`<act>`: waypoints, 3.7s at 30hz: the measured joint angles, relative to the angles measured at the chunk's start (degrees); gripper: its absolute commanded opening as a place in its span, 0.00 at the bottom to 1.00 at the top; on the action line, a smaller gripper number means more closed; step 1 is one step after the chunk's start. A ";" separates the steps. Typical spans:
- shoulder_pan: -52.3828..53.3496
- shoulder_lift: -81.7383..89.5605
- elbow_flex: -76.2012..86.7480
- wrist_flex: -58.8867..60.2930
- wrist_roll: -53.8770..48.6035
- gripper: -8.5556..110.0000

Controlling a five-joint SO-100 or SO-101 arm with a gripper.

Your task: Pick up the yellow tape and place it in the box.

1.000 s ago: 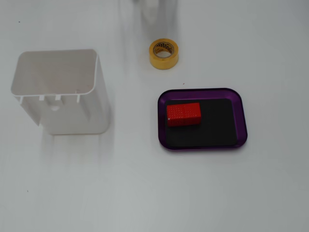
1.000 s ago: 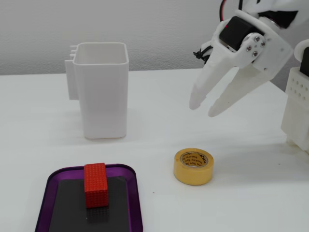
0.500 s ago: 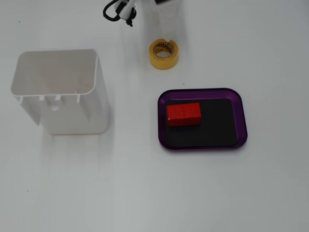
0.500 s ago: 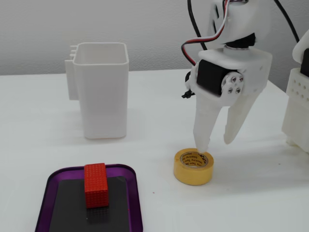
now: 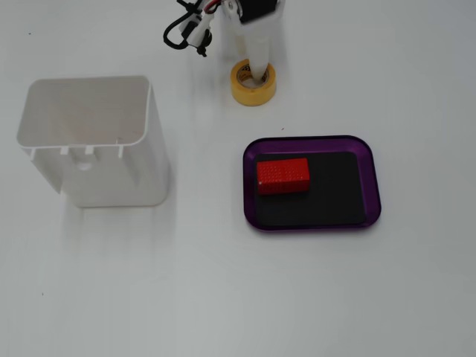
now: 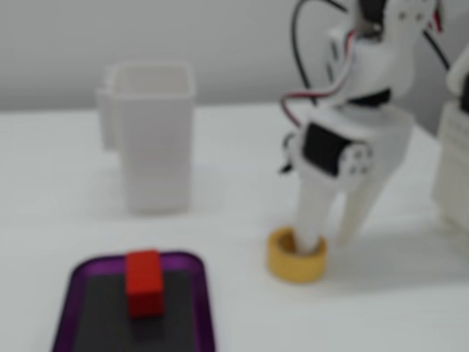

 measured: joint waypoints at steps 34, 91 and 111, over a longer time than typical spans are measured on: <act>-17.93 -26.98 -50.36 8.26 7.38 0.07; -12.39 11.25 -60.82 31.11 15.82 0.17; 6.42 70.31 11.07 14.68 19.07 0.17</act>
